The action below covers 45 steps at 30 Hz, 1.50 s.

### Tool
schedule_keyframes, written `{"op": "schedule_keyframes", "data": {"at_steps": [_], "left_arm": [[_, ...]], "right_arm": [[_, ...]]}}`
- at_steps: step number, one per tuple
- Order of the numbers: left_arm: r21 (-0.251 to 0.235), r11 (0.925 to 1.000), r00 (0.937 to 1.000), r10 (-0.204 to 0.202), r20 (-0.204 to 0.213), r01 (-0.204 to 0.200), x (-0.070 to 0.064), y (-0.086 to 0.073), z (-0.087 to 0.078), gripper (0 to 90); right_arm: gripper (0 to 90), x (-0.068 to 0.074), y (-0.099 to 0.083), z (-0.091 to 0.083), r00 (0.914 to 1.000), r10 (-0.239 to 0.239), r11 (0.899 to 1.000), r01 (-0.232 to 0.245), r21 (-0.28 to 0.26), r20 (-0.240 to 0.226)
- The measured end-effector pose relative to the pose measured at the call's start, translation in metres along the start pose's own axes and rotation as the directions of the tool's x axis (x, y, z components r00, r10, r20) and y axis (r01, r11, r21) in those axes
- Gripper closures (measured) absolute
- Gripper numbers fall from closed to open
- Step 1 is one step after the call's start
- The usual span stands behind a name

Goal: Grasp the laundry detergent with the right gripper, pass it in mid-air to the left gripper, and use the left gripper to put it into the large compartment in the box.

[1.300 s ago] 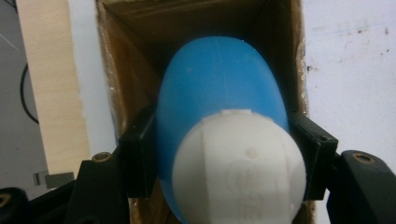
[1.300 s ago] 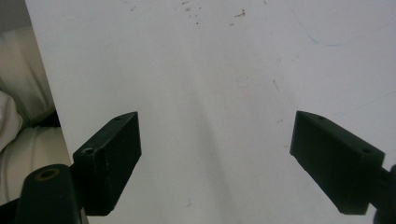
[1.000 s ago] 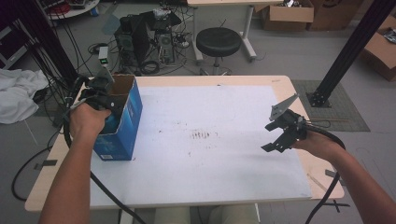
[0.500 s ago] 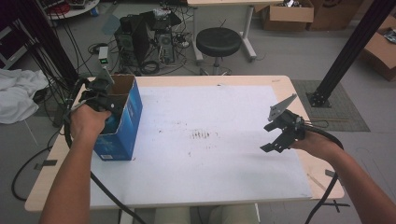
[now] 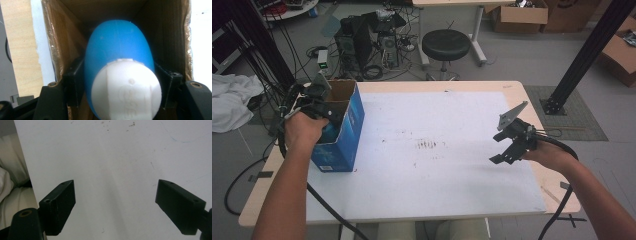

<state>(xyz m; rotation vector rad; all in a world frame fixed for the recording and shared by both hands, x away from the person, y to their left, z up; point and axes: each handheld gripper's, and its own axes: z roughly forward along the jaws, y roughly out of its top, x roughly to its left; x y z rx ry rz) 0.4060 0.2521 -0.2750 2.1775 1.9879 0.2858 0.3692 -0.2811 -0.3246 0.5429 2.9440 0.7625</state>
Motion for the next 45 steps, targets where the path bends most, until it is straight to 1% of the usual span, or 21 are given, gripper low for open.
{"op": "schedule_keyframes", "data": {"at_steps": [2,4,7,12,14,15,16,25,28,31,33,35,36,41,43,45], "left_arm": [[-0.005,1.0,1.0,-0.005,0.003,0.005,0.0,0.0,-0.001,34.2],[-0.005,1.0,1.0,0.001,0.008,-0.001,0.001,0.0,-0.002,34.0],[-0.009,0.9999,0.9999,-0.007,0.013,0.007,0.001,-0.001,-0.004,33.9],[-0.006,1.0,0.9998,-0.008,0.019,0.008,0.001,-0.002,-0.006,32.3],[-0.006,0.9999,0.9996,-0.016,0.022,0.016,0.001,-0.002,-0.007,32.1],[-0.005,0.9999,0.9997,-0.012,0.022,0.012,0.001,-0.002,-0.007,32.0],[-0.008,0.9998,0.9997,-0.017,0.02,0.017,0.001,-0.002,-0.009,31.7],[-0.033,0.9994,1.0,-0.006,0.008,0.006,-0.002,0.001,-0.026,31.4],[-0.032,0.9994,0.9999,0.012,-0.006,-0.012,-0.004,0.002,-0.031,31.5],[-0.04,0.999,0.9997,0.022,-0.008,-0.022,-0.005,0.003,-0.038,31.4],[-0.046,0.9983,0.9993,0.035,-0.011,-0.036,-0.007,0.005,-0.043,31.1],[-0.063,0.9968,0.9987,0.049,-0.013,-0.05,-0.01,0.007,-0.05,31.2],[-0.069,0.9963,0.9987,0.05,-0.01,-0.051,-0.012,0.007,-0.052,31.1],[-0.093,0.9915,0.9958,0.091,-0.006,-0.091,-0.024,0.012,-0.064,29.0],[-0.094,0.9882,0.9927,0.12,-0.013,-0.121,-0.031,0.014,-0.069,28.8],[-0.102,0.9861,0.9914,0.13,-0.013,-0.131,-0.036,0.016,-0.072,28.4]], "right_arm": [[16.2,0.001,0.001,0.0,1.0,0.003,1.0,-0.003,-0.001,-0.001],[16.2,0.001,0.001,0.0,1.0,-0.004,1.0,0.004,-0.001,-0.002],[16.2,0.002,0.002,0.0,1.0,-0.004,1.0,0.004,-0.001,-0.004],[16.1,0.002,0.002,0.0,1.0,-0.007,1.0,0.007,-0.003,-0.005],[16.1,0.003,0.003,-0.001,0.9999,-0.007,1.0,0.007,-0.003,-0.011],[16.2,0.003,0.003,-0.001,0.9999,-0.008,1.0,0.008,-0.002,-0.01],[16.1,0.003,0.003,-0.001,0.9999,-0.011,1.0,0.011,-0.004,-0.01],[16.1,0.005,0.002,-0.004,0.9998,-0.016,1.0,0.015,-0.014,-0.012],[16.1,0.006,0.001,-0.006,0.9998,-0.016,1.0,0.015,-0.015,-0.009],[16.1,0.006,-0.001,-0.007,0.9999,-0.012,1.0,0.012,-0.014,-0.007],[16.1,0.006,-0.003,-0.007,1.0,-0.008,1.0,0.008,-0.013,-0.006],[16.1,0.006,-0.003,-0.008,1.0,-0.004,1.0,0.004,-0.01,-0.005],[16.1,0.006,-0.004,-0.008,1.0,-0.01,1.0,0.01,-0.01,-0.001],[16.1,0.006,-0.003,-0.009,1.0,-0.009,1.0,0.009,-0.012,0.001],[16.1,0.006,-0.003,-0.009,0.9999,-0.01,1.0,0.01,-0.012,0.001],[16.2,0.007,-0.002,-0.009,0.9999,-0.012,1.0,0.012,-0.013,0.001]]}}
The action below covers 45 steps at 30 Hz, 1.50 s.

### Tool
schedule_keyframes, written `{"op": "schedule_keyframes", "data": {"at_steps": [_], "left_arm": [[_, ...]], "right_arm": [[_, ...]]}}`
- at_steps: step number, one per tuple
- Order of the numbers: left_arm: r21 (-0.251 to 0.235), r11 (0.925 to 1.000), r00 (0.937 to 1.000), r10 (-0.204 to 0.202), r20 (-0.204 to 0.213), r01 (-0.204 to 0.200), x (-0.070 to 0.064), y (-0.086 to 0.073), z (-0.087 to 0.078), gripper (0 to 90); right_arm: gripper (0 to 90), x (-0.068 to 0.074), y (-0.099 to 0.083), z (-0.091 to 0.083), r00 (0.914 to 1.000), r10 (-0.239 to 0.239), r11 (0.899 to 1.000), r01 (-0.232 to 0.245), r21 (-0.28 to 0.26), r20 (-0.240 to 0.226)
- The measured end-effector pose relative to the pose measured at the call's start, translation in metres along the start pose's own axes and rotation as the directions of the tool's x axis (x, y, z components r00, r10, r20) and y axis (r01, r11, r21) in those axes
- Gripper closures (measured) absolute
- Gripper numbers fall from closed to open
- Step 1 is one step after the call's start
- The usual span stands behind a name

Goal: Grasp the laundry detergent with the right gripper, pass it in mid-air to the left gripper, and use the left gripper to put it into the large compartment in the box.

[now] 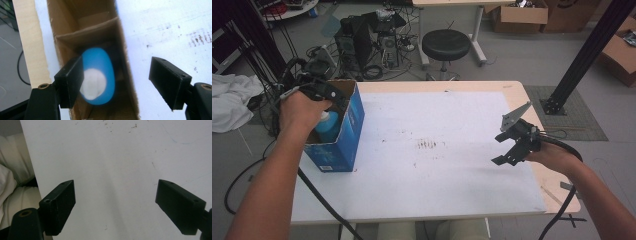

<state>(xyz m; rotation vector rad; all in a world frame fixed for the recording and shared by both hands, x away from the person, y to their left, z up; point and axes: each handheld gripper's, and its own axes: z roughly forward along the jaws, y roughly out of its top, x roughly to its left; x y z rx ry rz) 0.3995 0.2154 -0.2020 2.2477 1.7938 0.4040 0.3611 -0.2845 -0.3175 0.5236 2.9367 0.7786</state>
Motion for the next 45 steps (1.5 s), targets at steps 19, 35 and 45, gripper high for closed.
{"op": "schedule_keyframes", "data": {"at_steps": [19,35,45], "left_arm": [[-0.065,0.99,0.9907,0.128,0.044,-0.125,-0.031,0.013,-0.008,21.1],[-0.119,0.9615,0.9625,0.258,0.083,-0.248,-0.068,0.035,-0.011,19.0],[-0.153,0.9276,0.926,0.359,0.116,-0.341,-0.09,0.045,-0.008,18.7]], "right_arm": [[16.2,0.001,-0.002,-0.002,0.9999,0.01,1.0,-0.01,0.0,0.003],[16.1,0.002,-0.003,-0.005,0.9999,0.015,1.0,-0.015,0.004,0.007],[16.1,0.003,-0.002,-0.006,0.9996,0.026,1.0,-0.026,0.012,0.011]]}}
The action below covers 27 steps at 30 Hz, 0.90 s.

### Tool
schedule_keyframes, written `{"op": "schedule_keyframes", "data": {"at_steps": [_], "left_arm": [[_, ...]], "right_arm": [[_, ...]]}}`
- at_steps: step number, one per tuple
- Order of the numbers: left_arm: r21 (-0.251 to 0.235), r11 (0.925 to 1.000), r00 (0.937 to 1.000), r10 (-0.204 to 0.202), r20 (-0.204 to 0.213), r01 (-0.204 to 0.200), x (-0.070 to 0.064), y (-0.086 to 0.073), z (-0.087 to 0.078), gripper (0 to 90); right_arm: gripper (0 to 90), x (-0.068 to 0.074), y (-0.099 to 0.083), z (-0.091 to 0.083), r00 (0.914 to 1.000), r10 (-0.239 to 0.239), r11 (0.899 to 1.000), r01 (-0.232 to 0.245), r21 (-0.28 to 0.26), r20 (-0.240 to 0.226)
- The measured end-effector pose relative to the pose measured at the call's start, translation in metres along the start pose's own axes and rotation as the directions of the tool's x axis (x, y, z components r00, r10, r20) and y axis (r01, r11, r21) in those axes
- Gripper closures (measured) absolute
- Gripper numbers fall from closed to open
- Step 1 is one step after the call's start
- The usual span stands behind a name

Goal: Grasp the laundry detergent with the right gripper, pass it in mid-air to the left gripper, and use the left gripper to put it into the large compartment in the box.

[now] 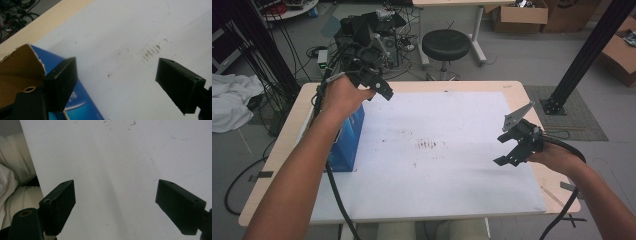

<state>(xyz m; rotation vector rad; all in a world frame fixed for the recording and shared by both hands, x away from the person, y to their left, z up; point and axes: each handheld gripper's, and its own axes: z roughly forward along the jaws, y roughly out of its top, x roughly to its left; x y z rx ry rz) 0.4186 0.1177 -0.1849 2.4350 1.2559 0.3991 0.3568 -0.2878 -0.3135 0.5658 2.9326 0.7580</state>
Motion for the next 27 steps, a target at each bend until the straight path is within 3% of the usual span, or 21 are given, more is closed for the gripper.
{"op": "schedule_keyframes", "data": {"at_steps": [12,18,27], "left_arm": [[-0.004,0.9959,0.9941,0.09,0.06,-0.09,-0.016,0.011,0.008,18.2],[0.01,0.9851,0.9803,0.17,0.101,-0.172,-0.025,0.018,0.017,18.6],[0.021,0.9616,0.9505,0.267,0.159,-0.274,-0.035,0.026,0.035,18.8]], "right_arm": [[16.1,0.002,0.003,0.0,1.0,0.0,1.0,0.0,0.005,-0.003],[16.1,0.003,0.005,0.0,1.0,-0.002,1.0,0.002,0.006,-0.007],[16.2,0.001,0.008,0.0,0.9999,-0.002,1.0,0.002,0.011,-0.012]]}}
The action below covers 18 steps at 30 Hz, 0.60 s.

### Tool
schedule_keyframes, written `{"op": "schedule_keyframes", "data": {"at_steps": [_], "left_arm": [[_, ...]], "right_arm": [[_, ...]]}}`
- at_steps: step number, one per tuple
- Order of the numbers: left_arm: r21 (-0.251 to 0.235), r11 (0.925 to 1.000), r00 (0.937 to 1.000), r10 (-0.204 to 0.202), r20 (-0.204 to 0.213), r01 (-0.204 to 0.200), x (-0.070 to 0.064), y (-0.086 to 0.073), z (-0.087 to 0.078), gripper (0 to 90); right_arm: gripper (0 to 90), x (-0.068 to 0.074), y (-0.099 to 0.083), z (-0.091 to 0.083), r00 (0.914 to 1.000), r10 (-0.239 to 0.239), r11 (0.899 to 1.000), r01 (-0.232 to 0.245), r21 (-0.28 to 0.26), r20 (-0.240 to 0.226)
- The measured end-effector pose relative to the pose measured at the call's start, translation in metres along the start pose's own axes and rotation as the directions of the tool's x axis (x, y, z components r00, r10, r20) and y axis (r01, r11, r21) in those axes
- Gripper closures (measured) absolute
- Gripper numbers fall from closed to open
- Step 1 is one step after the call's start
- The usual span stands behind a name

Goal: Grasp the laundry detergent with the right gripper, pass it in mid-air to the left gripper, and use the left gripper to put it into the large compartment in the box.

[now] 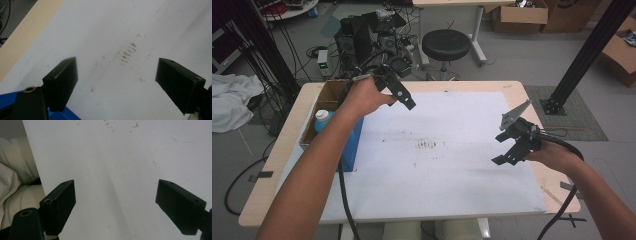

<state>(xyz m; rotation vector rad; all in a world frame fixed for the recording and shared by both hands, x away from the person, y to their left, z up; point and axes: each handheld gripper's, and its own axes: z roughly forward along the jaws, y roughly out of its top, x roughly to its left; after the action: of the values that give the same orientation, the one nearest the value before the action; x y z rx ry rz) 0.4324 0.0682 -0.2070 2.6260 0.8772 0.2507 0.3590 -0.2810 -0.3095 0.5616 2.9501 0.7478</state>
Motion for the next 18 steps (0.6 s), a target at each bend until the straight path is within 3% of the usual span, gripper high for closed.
{"op": "schedule_keyframes", "data": {"at_steps": [11,18], "left_arm": [[0.004,0.9967,0.9958,0.081,0.044,-0.081,-0.001,0.004,0.015,19.2],[0.011,0.9957,0.9942,0.091,0.057,-0.092,-0.002,0.007,0.021,19.2]], "right_arm": [[16.2,-0.004,0.002,0.003,1.0,0.006,1.0,-0.006,0.003,-0.003],[16.2,-0.005,0.001,0.004,1.0,0.006,1.0,-0.006,0.005,-0.006]]}}
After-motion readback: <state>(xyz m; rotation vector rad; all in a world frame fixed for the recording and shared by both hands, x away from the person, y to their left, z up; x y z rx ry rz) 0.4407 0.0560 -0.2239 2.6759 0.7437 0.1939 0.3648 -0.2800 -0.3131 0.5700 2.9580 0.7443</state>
